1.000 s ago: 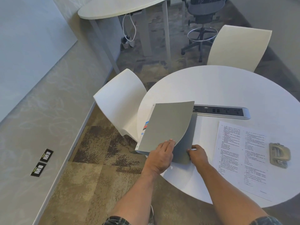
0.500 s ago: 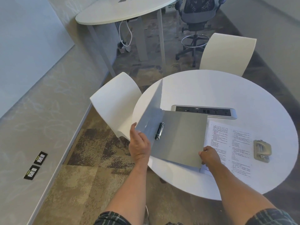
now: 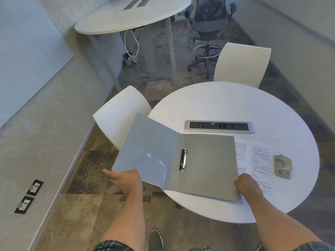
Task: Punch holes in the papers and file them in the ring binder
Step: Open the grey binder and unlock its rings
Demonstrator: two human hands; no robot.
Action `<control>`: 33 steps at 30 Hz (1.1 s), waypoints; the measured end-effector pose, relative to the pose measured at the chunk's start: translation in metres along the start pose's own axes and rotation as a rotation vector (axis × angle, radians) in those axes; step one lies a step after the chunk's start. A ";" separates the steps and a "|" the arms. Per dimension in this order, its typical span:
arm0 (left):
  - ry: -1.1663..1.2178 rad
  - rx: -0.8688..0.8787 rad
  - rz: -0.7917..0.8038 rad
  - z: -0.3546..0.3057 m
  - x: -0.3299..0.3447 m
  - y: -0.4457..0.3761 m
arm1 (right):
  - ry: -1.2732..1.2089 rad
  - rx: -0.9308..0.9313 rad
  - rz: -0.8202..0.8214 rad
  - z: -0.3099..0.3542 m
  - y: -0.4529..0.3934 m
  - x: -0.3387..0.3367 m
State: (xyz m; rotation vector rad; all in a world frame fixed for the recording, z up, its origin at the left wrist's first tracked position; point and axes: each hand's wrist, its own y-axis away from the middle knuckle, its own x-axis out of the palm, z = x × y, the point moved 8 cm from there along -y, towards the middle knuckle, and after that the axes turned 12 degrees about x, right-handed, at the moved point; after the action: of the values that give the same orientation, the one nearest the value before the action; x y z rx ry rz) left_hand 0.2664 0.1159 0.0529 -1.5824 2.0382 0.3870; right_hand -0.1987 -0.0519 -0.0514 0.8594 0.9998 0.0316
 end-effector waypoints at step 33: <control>-0.867 0.609 1.307 0.002 0.168 0.102 | 0.817 -0.797 0.043 0.142 0.078 0.100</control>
State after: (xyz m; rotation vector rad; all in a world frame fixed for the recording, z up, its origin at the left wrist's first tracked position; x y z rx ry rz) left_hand 0.1397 0.0099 -0.0529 0.4102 1.8510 0.6396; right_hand -0.0094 -0.0470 -0.0379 0.0949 1.5598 0.8182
